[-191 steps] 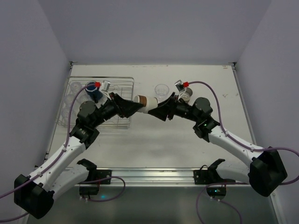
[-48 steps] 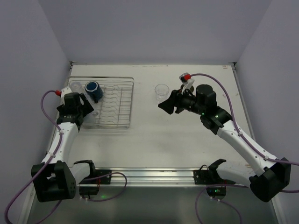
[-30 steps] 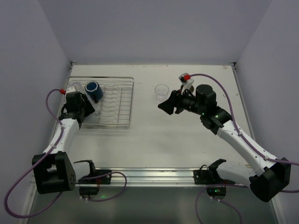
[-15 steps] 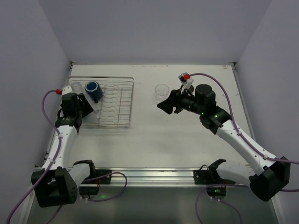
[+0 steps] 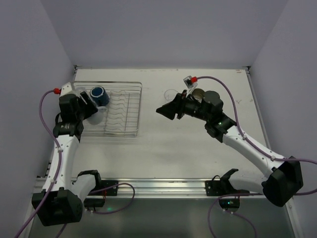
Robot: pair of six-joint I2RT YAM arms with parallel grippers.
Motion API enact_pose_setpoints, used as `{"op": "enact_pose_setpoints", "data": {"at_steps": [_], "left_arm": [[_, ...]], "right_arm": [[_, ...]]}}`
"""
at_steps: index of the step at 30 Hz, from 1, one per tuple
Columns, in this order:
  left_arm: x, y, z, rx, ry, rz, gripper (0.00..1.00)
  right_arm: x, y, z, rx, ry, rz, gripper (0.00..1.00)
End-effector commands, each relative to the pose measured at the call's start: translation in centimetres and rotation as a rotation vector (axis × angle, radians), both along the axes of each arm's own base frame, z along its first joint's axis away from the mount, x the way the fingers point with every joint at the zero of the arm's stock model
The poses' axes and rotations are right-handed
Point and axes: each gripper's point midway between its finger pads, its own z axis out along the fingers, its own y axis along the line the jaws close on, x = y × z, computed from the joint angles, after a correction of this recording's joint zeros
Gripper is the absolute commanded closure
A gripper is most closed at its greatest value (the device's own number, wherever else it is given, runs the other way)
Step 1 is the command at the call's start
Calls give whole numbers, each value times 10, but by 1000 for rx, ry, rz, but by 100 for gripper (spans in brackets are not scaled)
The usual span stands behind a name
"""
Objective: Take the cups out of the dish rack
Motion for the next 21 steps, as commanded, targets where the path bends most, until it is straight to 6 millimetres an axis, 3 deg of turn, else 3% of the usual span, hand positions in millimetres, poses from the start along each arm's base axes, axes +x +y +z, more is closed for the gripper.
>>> {"op": "enact_pose_setpoints", "data": {"at_steps": [1, 6, 11, 15, 16, 18, 19, 21], "left_arm": [[12, -14, 61, -48, -184, -51, 100], [9, -43, 104, -139, -294, -165, 100], [2, -73, 135, -259, -370, -272, 100], [-4, -96, 146, -359, -385, -360, 100], [-5, -101, 150, -371, -396, -379, 100], [-10, -112, 153, -409, -396, -417, 100], [-11, -115, 155, -420, -404, -430, 100], [-17, -127, 158, -459, -408, -471, 100]], "right_arm": [[-13, 20, 26, 121, -70, 96, 39], [-24, 37, 29, 199, -101, 149, 39], [-27, 55, 31, 258, -155, 181, 38], [-23, 75, 29, 277, -193, 187, 35], [-18, 81, 18, 269, -173, 190, 35], [-16, 88, 27, 312, -192, 205, 33], [-12, 95, 15, 300, -174, 218, 33], [-8, 104, 19, 310, -190, 230, 31]]}}
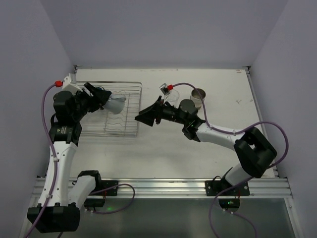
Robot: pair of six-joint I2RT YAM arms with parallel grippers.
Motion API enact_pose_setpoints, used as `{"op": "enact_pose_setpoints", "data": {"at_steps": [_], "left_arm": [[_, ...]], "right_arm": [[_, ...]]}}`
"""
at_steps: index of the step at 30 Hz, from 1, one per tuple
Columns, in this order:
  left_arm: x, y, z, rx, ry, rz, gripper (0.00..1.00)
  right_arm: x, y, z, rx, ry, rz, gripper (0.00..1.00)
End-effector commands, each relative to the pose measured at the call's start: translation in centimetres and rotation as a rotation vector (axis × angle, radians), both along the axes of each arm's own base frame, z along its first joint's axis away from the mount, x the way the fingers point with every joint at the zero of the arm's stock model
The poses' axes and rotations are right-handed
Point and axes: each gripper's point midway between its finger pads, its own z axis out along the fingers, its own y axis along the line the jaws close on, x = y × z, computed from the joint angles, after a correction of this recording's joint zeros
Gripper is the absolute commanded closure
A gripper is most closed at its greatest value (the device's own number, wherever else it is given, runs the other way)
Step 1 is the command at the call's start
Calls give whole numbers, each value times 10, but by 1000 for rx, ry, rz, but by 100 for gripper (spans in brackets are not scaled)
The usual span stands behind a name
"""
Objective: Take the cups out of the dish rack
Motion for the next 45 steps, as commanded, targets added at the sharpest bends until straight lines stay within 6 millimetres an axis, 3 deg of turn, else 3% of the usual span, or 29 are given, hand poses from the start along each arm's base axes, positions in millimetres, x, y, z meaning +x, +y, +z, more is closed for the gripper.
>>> {"op": "enact_pose_setpoints", "data": {"at_steps": [1, 5, 8, 18, 25, 28, 30, 32, 33, 34, 36, 39, 40, 42, 44, 45], "left_arm": [[-15, -35, 57, -114, -162, -150, 100], [-25, -54, 60, -159, -164, -212, 100], [-31, -66, 60, -183, -164, -253, 100], [-44, -86, 55, -256, -153, -312, 100], [-57, -102, 55, -372, -168, -373, 100], [-60, -107, 53, -386, -165, -387, 100], [-62, -111, 49, -386, -157, -397, 99], [-63, -112, 45, -374, -153, -408, 78], [-63, -113, 43, -366, -150, -415, 70], [-63, -114, 41, -347, -152, -427, 50], [-63, -113, 43, -327, -163, -432, 28], [-62, -108, 49, -276, -200, -411, 10], [-61, -106, 53, -240, -232, -403, 6], [-62, -102, 53, -200, -219, -391, 0], [-60, -97, 56, -140, -237, -370, 0], [-60, -96, 55, -124, -240, -365, 0]], "right_arm": [[10, 14, 45, 132, -129, -3, 30], [16, 27, 33, 138, -116, 3, 30], [17, 29, 35, 155, -124, 1, 30], [11, 35, 62, 217, -187, 42, 34], [-5, 29, 83, 368, -148, 114, 49], [-12, 19, 93, 419, -153, 116, 63], [-20, 9, 103, 444, -172, 115, 78], [-30, -2, 111, 461, -188, 114, 89], [-33, -5, 112, 462, -197, 112, 100], [-36, -9, 107, 452, -191, 108, 100], [-44, -19, 116, 463, -215, 99, 100], [-51, -29, 115, 435, -220, 80, 100], [-49, -27, 103, 388, -187, 68, 100], [-49, -34, 105, 361, -204, 31, 100], [-43, -36, 91, 299, -173, -2, 100], [-44, -42, 97, 296, -193, -24, 100]]}}
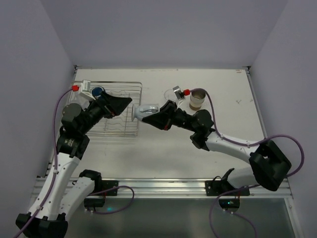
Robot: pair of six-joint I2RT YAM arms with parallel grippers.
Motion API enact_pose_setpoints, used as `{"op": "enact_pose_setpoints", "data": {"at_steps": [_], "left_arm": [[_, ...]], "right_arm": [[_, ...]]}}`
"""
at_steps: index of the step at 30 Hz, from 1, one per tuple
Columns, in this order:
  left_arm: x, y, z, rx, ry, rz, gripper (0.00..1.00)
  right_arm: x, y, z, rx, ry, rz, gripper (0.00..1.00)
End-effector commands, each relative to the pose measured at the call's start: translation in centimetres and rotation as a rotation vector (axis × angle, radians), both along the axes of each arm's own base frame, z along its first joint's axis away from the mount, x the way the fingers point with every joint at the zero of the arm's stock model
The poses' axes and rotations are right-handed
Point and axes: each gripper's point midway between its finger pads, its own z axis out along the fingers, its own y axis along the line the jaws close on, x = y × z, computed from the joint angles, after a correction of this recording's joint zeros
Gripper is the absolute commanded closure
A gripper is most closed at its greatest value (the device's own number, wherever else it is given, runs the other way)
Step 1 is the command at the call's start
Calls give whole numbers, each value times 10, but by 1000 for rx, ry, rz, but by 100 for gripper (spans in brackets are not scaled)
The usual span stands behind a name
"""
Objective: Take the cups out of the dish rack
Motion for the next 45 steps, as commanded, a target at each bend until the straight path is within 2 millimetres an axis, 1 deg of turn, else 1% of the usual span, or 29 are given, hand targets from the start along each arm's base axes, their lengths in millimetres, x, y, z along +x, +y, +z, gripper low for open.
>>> {"op": "enact_pose_setpoints", "data": {"at_steps": [1, 2, 3, 4, 5, 6, 7, 8, 9, 10, 12, 13, 14, 15, 16, 17, 18, 19, 21, 24, 25, 26, 31, 33, 34, 37, 38, 40, 45], "left_arm": [[-5, 9, 21, 109, -115, 27, 0], [-5, 11, 21, 128, -118, 34, 0], [-7, 12, 21, 141, -131, 38, 0], [-7, 14, 20, 174, -152, 44, 0], [-9, 15, 15, 198, -146, 42, 0], [-9, 17, 12, 219, -148, 43, 0], [-15, 19, -1, 309, -177, 18, 0], [-16, 19, -5, 314, -161, 15, 0], [-17, 20, -17, 341, -145, 5, 0], [-19, 22, -23, 380, -156, 1, 0], [-23, 23, -46, 423, -119, -20, 0], [-26, 25, -49, 436, -126, -19, 0], [-28, 26, -55, 462, -135, -27, 0], [-30, 27, -63, 478, -132, -33, 0], [-33, 28, -62, 502, -159, -33, 0], [-36, 27, -66, 515, -160, -36, 0], [-37, 26, -71, 526, -158, -39, 0], [-41, 23, -72, 534, -172, -49, 0], [-46, 21, -86, 545, -165, -67, 0], [-46, 21, -108, 567, -140, -49, 0], [-50, 16, -105, 561, -161, -72, 0], [-52, 14, -101, 561, -174, -86, 0], [-57, 9, -97, 557, -201, -98, 0], [-59, 7, -96, 554, -210, -105, 0], [-60, 6, -96, 554, -212, -107, 0], [-60, 5, -96, 554, -212, -111, 0], [-59, 6, -97, 554, -207, -110, 0], [-59, 5, -98, 557, -206, -111, 0], [-58, 4, -100, 561, -194, -116, 0]], "right_arm": [[9, -22, 32, 38, -106, -137, 100], [13, -23, 22, -10, -79, -150, 100], [17, -34, 29, -18, -108, -198, 100], [25, -38, 14, -101, -55, -230, 100], [32, -45, 12, -140, -47, -267, 100], [49, -59, 7, -203, -66, -339, 100], [81, -101, 18, -327, -35, -521, 100], [79, -103, -7, -410, 38, -507, 100], [90, -119, -10, -465, 34, -562, 100], [108, -147, -12, -506, 61, -652, 100], [125, -183, -23, -632, 129, -752, 100], [138, -210, -25, -665, 168, -824, 100], [140, -224, -22, -706, 202, -850, 100], [153, -240, -32, -770, 227, -906, 100], [165, -260, -20, -792, 235, -986, 100], [166, -274, -33, -869, 290, -1022, 100], [179, -290, -47, -950, 316, -1080, 100], [187, -301, -40, -962, 324, -1117, 100], [198, -325, -59, -1051, 403, -1156, 100], [213, -339, -60, -1089, 445, -1164, 100], [224, -345, -81, -1136, 497, -1152, 100], [230, -348, -78, -1153, 510, -1148, 100], [267, -358, -124, -1280, 608, -1112, 100], [281, -359, -130, -1285, 618, -1102, 100], [286, -358, -153, -1322, 660, -1063, 100], [296, -362, -169, -1380, 696, -1037, 100], [299, -365, -186, -1418, 719, -1021, 100], [302, -367, -194, -1438, 730, -1019, 100], [299, -380, -223, -1524, 777, -1010, 100]]}}
